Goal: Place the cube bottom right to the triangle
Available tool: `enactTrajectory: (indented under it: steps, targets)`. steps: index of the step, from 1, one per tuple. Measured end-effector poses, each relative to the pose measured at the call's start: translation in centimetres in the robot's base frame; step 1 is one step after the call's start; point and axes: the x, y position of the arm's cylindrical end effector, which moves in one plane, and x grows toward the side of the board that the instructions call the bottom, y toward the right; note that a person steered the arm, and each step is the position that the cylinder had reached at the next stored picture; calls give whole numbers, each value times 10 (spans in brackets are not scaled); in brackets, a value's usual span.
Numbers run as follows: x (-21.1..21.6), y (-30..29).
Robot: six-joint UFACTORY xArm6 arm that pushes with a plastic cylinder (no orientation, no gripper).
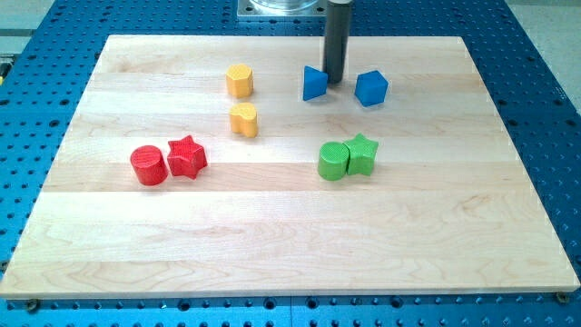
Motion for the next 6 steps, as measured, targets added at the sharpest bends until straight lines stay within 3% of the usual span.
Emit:
enactTrajectory:
  steps: [1, 2, 5, 6]
  targets:
    - [-12, 63]
    - [-20, 91]
    - [41, 30]
    - [43, 49]
